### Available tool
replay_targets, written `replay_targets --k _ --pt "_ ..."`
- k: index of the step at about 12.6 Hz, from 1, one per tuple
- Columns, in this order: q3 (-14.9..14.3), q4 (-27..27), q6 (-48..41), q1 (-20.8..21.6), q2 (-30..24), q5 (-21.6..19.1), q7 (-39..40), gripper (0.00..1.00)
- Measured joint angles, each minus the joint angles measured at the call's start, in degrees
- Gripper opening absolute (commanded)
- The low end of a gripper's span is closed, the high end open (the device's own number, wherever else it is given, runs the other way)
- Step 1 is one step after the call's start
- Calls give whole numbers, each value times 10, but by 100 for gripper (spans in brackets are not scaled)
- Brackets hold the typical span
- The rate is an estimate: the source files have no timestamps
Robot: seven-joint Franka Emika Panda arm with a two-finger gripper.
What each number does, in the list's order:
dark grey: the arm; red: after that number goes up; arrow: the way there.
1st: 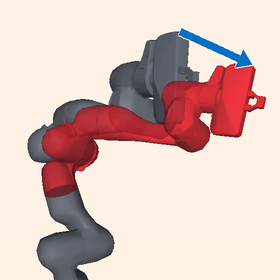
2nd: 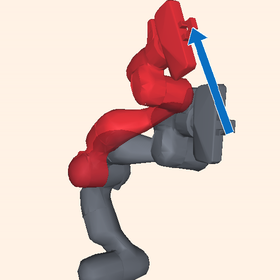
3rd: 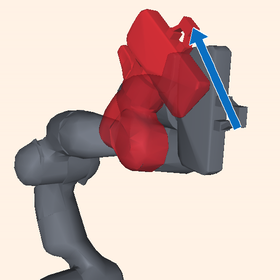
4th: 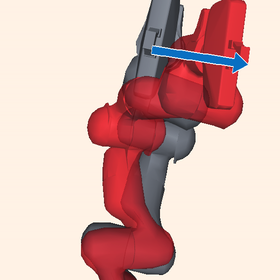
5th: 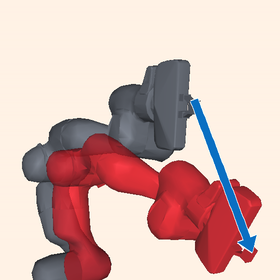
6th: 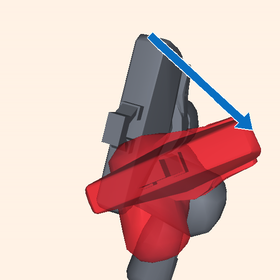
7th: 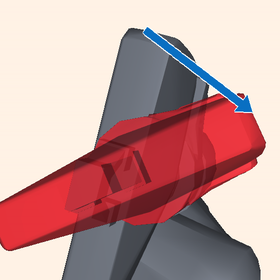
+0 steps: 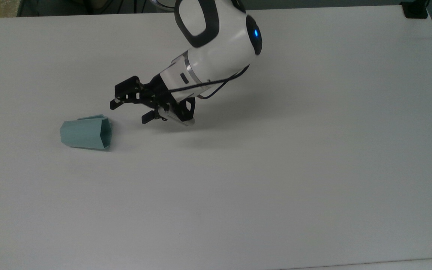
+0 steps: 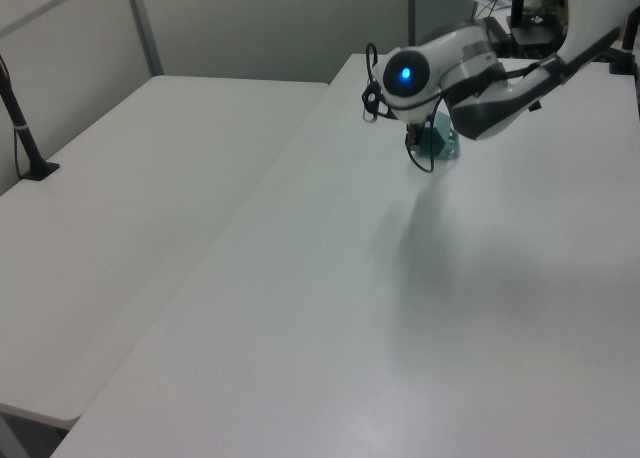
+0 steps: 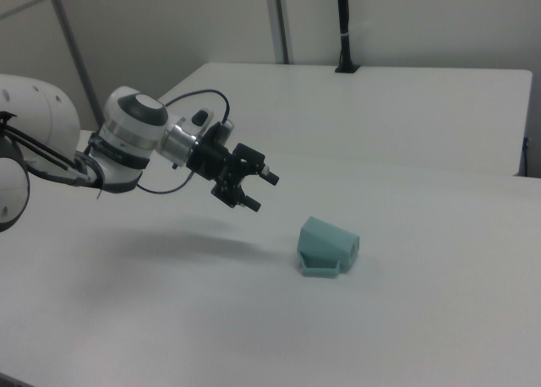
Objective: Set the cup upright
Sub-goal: 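Move the gripper down toward the teal cup lying on its side, then close the gripper on the rim end of the teal cup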
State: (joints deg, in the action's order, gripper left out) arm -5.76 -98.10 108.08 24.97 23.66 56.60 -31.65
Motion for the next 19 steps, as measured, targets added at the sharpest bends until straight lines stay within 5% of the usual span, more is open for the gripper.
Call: replay_targets --k 11,18,19 --pt "-7 1 -15 -32 84 141 -106 96" --pt "-7 1 -15 -46 104 162 -109 53" --pt "-7 1 -15 -48 105 167 -109 40"
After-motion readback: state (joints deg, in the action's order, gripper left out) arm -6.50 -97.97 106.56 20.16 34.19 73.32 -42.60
